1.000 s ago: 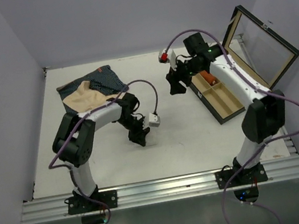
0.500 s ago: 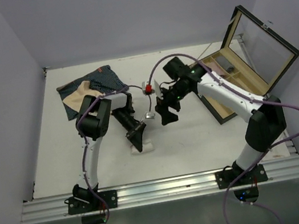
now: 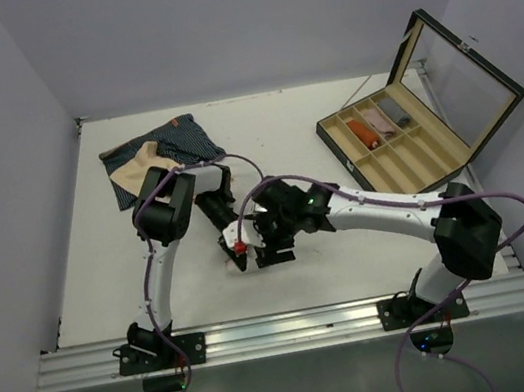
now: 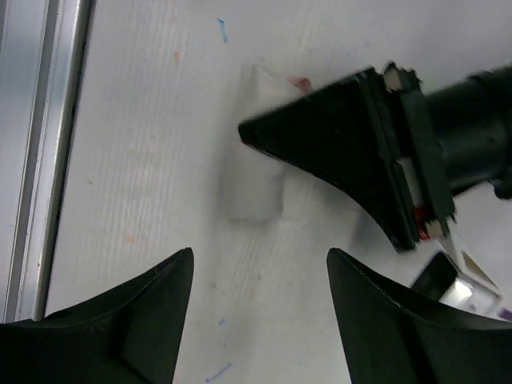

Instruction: Roll the underwear

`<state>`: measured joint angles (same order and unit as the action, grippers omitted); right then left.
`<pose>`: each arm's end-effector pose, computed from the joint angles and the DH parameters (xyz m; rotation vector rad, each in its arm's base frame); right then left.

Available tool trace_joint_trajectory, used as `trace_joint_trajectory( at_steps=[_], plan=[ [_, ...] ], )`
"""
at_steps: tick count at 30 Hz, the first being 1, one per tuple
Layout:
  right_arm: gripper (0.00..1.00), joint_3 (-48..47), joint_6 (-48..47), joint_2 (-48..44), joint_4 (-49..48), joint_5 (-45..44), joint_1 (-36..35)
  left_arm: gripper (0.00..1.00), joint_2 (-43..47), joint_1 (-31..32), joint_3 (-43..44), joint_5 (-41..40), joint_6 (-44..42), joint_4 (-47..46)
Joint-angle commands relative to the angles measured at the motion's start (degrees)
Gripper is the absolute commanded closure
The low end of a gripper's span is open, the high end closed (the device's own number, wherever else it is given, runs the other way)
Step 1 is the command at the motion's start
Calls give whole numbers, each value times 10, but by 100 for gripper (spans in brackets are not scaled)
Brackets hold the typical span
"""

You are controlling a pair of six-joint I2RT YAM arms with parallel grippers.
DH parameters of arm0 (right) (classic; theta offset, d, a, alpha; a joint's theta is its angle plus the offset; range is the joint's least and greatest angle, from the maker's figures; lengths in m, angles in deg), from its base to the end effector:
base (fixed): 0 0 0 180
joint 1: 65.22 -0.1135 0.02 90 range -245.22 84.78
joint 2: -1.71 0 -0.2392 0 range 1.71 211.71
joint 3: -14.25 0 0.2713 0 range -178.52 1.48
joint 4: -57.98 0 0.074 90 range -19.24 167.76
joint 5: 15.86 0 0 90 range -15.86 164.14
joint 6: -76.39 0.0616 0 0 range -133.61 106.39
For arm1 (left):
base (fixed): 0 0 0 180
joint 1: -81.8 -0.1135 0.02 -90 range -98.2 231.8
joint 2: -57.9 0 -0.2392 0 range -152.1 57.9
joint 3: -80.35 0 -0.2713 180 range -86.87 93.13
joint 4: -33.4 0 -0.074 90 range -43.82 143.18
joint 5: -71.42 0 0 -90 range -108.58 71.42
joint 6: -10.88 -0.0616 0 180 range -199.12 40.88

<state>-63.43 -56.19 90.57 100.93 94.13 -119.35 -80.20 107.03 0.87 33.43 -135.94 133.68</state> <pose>0.1931 0.3030 0.1932 -1.9675 1.5583 0.5210 0.2779 -0.1846 0.0327 -1.1076 -2.0139 1.3258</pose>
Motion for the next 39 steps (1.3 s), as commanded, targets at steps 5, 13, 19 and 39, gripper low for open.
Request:
trace_joint_trajectory(
  at_steps=[5,13,19,39],
  plan=[
    [30,-16,-2,103,-125,4,-33,62,-49,-3,-14,-52,-37,-160],
    [37,-26,-15,162,-131,37,-33,58,-44,-8,-17,-49,-34,-168],
    [90,-13,4,180,-126,83,-27,57,-19,-20,-25,-31,-30,-170],
    [100,-129,101,326,24,294,82,36,609,-249,-322,-80,-92,-396]
  ],
)
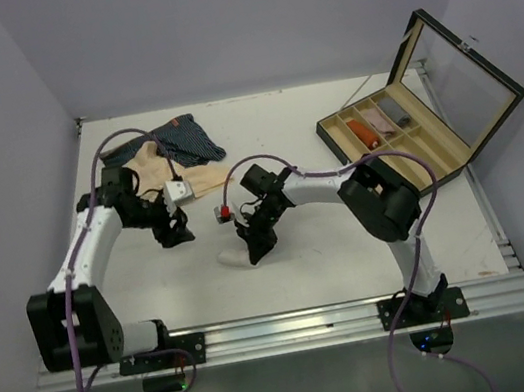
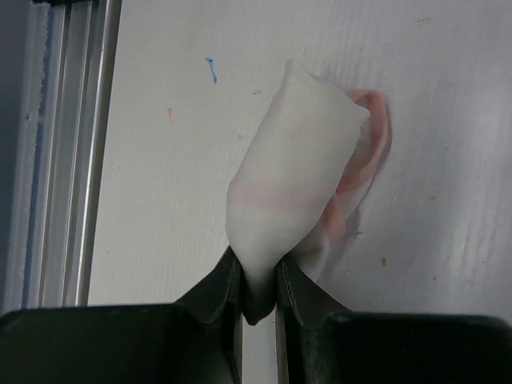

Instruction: Roll the underwear

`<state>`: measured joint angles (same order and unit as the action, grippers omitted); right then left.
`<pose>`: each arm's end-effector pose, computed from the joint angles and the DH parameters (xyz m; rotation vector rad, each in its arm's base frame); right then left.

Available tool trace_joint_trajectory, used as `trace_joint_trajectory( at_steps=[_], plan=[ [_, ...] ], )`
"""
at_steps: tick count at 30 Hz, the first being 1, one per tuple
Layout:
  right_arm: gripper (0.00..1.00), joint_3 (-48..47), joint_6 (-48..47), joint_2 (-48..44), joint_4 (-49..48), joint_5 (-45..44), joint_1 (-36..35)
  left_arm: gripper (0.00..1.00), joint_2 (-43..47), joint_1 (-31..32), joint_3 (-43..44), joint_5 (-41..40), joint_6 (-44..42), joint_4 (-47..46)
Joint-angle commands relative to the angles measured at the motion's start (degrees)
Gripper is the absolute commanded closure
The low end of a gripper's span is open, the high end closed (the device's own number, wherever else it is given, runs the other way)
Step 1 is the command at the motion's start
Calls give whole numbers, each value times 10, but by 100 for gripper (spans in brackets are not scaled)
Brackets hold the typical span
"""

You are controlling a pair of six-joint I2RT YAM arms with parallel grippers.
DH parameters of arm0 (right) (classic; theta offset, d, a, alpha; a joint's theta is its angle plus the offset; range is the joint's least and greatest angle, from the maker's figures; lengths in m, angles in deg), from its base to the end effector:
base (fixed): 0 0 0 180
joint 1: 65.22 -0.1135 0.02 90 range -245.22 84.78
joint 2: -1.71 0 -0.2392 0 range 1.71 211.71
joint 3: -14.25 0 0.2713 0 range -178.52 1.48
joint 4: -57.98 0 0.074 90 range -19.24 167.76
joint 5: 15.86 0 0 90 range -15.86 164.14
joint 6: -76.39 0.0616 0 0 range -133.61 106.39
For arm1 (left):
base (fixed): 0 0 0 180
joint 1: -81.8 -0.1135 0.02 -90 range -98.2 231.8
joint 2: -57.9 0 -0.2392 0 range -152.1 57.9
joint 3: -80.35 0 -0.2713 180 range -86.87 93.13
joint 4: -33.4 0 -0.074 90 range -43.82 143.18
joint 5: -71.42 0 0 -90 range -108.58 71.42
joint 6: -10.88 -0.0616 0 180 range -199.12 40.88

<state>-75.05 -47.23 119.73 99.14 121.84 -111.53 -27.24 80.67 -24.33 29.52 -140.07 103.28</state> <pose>0.2503 0.3279 0.0859 -1.8540 1.8900 1.2115 0.2885 -0.0402 0.1923 1.3013 2.0654 -0.8193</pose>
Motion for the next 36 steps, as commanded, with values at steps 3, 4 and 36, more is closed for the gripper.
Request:
trace_joint_trajectory(
  at_steps=[3,4,36],
  plan=[
    [100,-27,10,55,58,20,9,35,166,36,-162,-67,-54,-156],
    [100,-36,8,60,63,22,10,35,182,49,-201,-75,-51,-171],
    [80,-78,10,85,90,9,42,77,12,324,-248,-157,-24,-322]
  ],
)
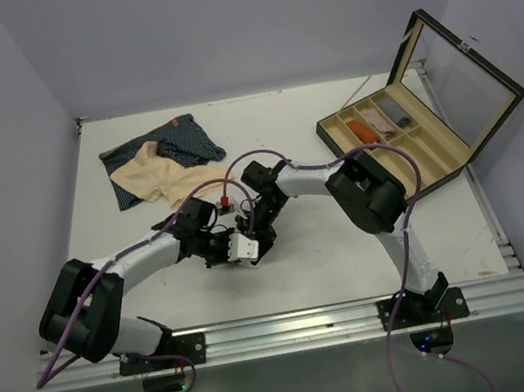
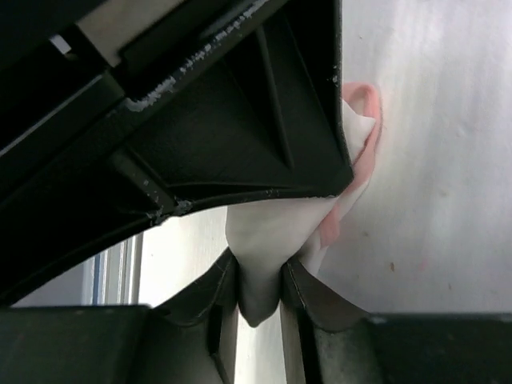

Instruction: Roll the underwear

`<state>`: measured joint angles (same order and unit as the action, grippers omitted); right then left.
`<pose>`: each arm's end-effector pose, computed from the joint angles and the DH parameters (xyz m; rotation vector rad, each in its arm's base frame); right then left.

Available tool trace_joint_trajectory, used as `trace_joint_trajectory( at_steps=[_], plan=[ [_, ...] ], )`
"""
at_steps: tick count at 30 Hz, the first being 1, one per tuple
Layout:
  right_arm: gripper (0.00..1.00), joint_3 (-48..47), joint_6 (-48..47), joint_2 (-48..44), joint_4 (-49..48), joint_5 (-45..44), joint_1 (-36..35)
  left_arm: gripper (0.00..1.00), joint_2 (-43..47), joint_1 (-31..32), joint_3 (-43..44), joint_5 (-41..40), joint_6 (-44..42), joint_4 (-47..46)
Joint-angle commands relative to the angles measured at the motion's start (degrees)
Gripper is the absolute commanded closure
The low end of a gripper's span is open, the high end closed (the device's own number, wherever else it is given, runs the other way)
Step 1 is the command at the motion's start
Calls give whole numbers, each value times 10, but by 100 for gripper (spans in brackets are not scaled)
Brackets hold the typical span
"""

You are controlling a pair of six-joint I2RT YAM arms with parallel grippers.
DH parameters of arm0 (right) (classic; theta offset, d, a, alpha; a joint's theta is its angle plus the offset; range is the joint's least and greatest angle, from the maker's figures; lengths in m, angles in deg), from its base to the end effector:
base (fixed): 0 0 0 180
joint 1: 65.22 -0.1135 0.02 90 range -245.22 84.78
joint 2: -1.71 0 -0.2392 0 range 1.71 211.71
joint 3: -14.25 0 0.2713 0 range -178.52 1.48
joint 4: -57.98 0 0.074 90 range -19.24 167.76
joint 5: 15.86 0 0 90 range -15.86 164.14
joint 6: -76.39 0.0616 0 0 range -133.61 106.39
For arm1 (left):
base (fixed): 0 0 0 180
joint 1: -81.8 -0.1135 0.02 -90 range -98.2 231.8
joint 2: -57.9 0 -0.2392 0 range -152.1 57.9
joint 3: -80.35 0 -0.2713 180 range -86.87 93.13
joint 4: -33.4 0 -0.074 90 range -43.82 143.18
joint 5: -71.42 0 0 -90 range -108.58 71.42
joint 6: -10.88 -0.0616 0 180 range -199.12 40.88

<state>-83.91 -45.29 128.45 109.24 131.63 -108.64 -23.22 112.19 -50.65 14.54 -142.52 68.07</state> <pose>0.2695 0.3266 0.0700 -1.7469 2.0569 1.4952 0.2093 -0.1617 0.0902 1.9588 1.6210 -0.5755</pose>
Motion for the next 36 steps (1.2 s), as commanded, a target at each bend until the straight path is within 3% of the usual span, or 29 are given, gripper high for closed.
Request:
trace_joint_trajectory(
  at_steps=[1,2,5,9,15,20,23,32,36],
  plan=[
    [73,21,4,-25,-18,-92,22,80,-31,9,15,-9,4,33],
    [63,25,10,-39,-27,-99,32,82,-37,8,16,-9,6,39],
    [54,29,25,-97,-17,-104,79,83,-61,8,27,-2,16,71],
    [53,42,15,-191,5,-116,168,83,-120,7,76,24,37,132],
    [58,117,-2,-358,-6,-163,185,83,-251,-3,185,77,64,227],
    [65,158,-19,-424,-9,-207,135,82,-350,-29,260,107,82,293],
    [66,170,-43,-443,-9,-238,66,80,-387,-38,307,115,85,322],
    [51,190,-57,-379,-102,-322,-75,80,-431,-42,345,124,97,348],
    [46,192,-52,-340,-149,-349,-95,80,-437,-42,344,128,98,350]
  ],
)
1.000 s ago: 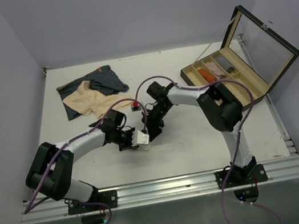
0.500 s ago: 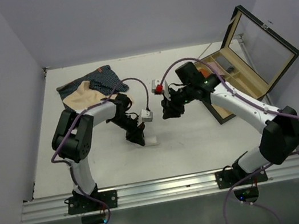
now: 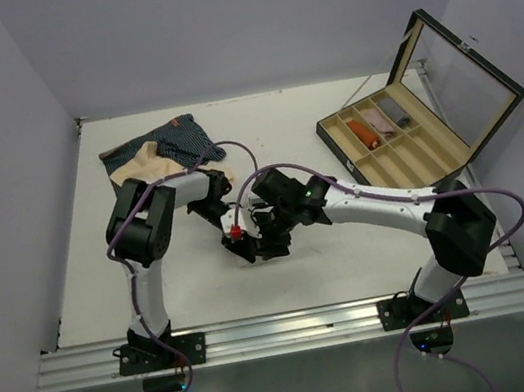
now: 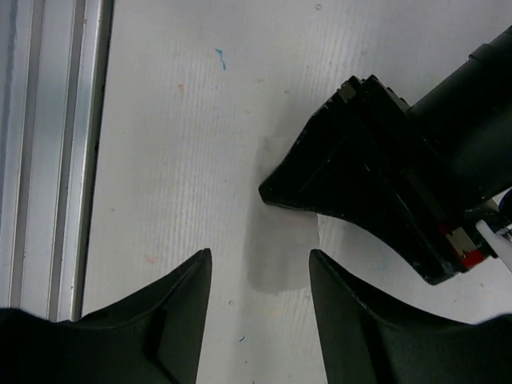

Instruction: Roll the underwear

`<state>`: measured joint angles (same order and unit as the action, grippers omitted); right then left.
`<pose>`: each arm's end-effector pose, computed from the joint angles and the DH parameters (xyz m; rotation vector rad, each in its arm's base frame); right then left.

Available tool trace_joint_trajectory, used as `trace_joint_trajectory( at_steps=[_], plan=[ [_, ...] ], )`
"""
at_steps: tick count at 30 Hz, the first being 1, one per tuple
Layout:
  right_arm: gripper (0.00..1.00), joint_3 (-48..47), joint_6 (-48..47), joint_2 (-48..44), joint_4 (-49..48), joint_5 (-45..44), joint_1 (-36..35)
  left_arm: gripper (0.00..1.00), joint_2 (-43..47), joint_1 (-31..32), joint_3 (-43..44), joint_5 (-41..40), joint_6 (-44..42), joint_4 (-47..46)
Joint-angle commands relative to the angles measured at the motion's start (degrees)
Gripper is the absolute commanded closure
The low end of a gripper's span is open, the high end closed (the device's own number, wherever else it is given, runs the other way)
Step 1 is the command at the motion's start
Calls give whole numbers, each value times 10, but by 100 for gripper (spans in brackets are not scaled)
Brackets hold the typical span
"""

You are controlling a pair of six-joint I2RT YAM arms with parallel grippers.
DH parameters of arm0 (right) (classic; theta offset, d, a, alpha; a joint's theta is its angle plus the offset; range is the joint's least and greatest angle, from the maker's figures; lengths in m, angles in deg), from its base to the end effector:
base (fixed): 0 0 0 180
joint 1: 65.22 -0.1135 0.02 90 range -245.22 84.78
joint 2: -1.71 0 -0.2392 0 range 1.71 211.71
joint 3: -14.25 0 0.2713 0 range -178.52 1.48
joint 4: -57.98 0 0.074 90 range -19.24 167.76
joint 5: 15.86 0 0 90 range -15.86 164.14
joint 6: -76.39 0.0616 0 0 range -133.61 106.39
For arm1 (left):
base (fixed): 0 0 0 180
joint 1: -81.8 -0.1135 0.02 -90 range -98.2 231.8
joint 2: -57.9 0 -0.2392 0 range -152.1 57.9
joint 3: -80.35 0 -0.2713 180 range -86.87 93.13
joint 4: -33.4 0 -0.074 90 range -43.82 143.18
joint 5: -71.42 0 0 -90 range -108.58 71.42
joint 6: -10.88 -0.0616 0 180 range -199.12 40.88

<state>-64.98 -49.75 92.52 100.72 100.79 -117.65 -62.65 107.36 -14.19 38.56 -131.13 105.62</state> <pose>0.2003 0.3057 0.1934 -1.8849 1.6592 0.7012 0.2768 -0.1898 0.0610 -1.5127 -2.2387 1.5211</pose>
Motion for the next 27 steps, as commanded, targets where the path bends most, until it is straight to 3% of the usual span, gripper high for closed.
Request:
trace_joint_trajectory(
  at_steps=[1,4,9,23,26,27],
  plan=[
    [44,2,-9,27,-68,-41,-5,80,-45,6,-20,-112,-14,-26],
    [31,2,-17,50,-75,-30,-7,79,-52,6,-18,-105,-15,-23],
    [29,15,-26,73,-80,-4,-13,78,-63,4,-12,-93,-18,-15],
    [32,55,-6,126,-146,7,-32,76,-89,-12,1,-62,-12,-6],
    [37,64,-8,144,-161,-2,-32,76,-94,-18,6,-56,-12,-4],
    [43,68,-9,146,-164,-5,-31,75,-94,-18,7,-55,-13,-3]
  ],
)
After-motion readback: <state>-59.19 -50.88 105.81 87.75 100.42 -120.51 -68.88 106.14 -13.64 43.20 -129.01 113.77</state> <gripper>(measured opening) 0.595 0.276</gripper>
